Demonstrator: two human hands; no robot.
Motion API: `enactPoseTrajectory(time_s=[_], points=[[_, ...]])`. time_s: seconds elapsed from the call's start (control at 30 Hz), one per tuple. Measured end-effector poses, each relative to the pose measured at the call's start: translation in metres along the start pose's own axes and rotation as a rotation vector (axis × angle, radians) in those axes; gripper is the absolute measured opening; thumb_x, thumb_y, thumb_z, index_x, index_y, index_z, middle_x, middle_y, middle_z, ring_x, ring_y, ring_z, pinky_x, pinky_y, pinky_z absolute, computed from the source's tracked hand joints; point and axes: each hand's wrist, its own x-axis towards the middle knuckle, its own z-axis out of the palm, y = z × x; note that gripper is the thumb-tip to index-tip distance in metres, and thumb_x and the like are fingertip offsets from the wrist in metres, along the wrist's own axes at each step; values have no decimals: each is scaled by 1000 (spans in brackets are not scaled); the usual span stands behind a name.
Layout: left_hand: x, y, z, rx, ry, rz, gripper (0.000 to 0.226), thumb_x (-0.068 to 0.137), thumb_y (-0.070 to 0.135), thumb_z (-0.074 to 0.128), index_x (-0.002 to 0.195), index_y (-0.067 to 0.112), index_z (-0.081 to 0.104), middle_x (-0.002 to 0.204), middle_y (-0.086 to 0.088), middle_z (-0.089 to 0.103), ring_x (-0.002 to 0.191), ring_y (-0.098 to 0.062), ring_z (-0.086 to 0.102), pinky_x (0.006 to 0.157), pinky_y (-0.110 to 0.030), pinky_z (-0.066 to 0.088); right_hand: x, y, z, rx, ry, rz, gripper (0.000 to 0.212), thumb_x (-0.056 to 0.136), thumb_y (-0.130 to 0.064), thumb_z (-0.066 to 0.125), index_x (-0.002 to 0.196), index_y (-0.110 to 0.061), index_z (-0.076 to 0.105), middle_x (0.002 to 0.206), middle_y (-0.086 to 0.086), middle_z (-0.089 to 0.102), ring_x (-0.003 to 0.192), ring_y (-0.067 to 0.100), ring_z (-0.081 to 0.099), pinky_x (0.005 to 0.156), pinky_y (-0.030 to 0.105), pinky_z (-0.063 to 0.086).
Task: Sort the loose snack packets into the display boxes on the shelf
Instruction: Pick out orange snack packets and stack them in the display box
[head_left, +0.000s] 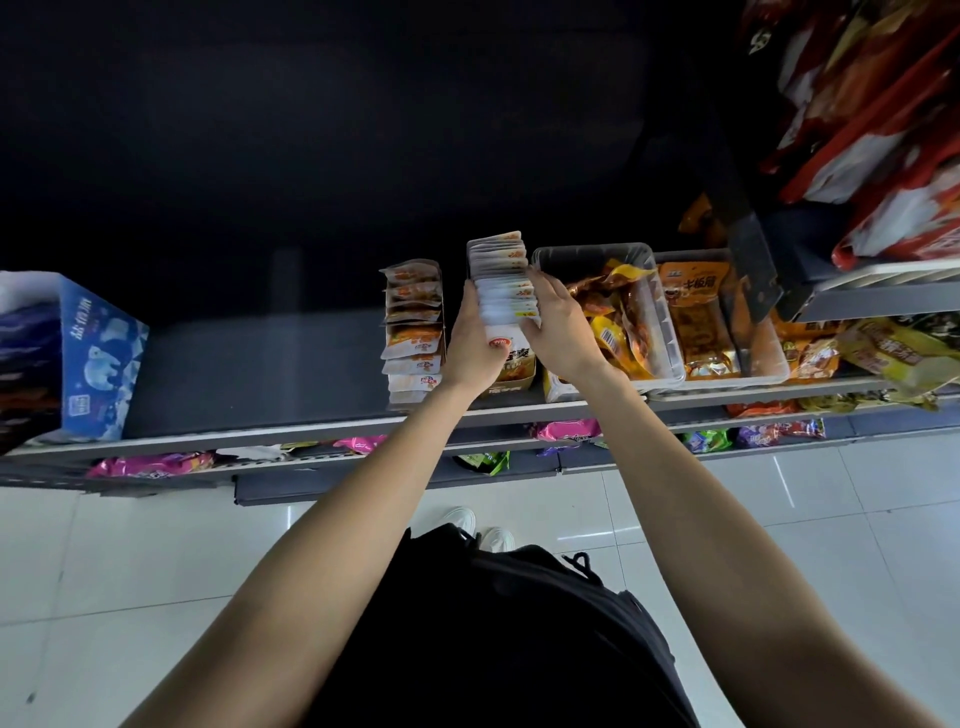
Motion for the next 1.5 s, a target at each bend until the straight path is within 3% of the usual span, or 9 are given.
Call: enactPoseTrajectory(time_s=[0.17, 0.3, 0.43, 0.53, 0.6, 0.7, 0.93, 1.2, 1.5], points=[[-27, 20, -21, -13, -22, 3, 74, 81, 3, 67, 142, 13, 27, 140, -3, 44, 128, -17, 43, 98, -19, 38, -13, -1, -4, -1, 80, -44, 62, 88, 1, 57, 144, -5, 32, 148, 15, 34, 131, 29, 41, 103, 28, 38], [-73, 31, -58, -10, -41, 8, 55, 90, 14, 60, 141, 17, 37, 143, -2, 42, 127, -12, 42, 107, -32, 37, -29, -11, -10, 43, 236, -170, 52, 86, 3, 55, 137, -3, 44, 138, 15, 46, 128, 30, 44, 105, 33, 39], [-111, 3, -100, 66, 251, 210, 27, 89, 13, 59, 116, 15, 57, 111, 7, 61, 100, -3, 57, 89, -20, 48, -57, -39, -1, 135, 256, -253, 41, 91, -4, 53, 131, -8, 51, 127, 9, 56, 115, 22, 55, 92, 26, 47], [-118, -35, -123, 154, 388, 215, 20, 87, 11, 61, 107, 11, 60, 98, 2, 65, 92, -7, 59, 85, -10, 42, -71, -58, 20, 155, 206, -312, 39, 91, -5, 55, 129, -9, 52, 120, 9, 59, 103, 19, 60, 83, 25, 52], [-112, -59, -132, 185, 413, 169, 21, 86, 14, 63, 107, 10, 61, 96, 1, 66, 90, -10, 61, 86, -17, 46, -71, -67, 35, 131, 171, -325, 41, 88, -4, 58, 129, -8, 52, 124, 11, 56, 103, 22, 60, 83, 26, 52], [-86, -80, -134, 274, 318, 146, 34, 86, 26, 65, 116, 12, 58, 110, 0, 64, 99, -13, 59, 90, -34, 50, -54, -74, 52, 71, 155, -283, 47, 86, -3, 60, 132, -7, 49, 136, 13, 46, 119, 27, 51, 92, 29, 48], [-29, -77, -127, 524, 82, 273, 51, 80, 37, 69, 124, 20, 50, 127, -1, 51, 114, -19, 51, 94, -36, 44, 18, -87, 56, -307, -20, -204, 71, 80, -14, 68, 141, -16, 32, 153, 12, 18, 141, 32, 17, 106, 41, 35], [-17, -86, -128, 577, -24, 413, 87, 64, 57, 76, 134, 23, 38, 132, 0, 49, 117, -19, 48, 98, -38, 39, 26, -95, 64, -433, 0, -132, 37, 90, -9, 53, 125, -16, 46, 118, 7, 62, 97, 29, 63, 75, 36, 46], [7, -85, -133, 625, 175, 576, 28, 84, 30, 66, 108, 16, 58, 99, -1, 67, 87, -21, 64, 74, -32, 49, 23, -83, 65, -158, 52, -121, 27, 96, -16, 47, 120, -10, 58, 114, 10, 64, 100, 26, 61, 78, 29, 45]])
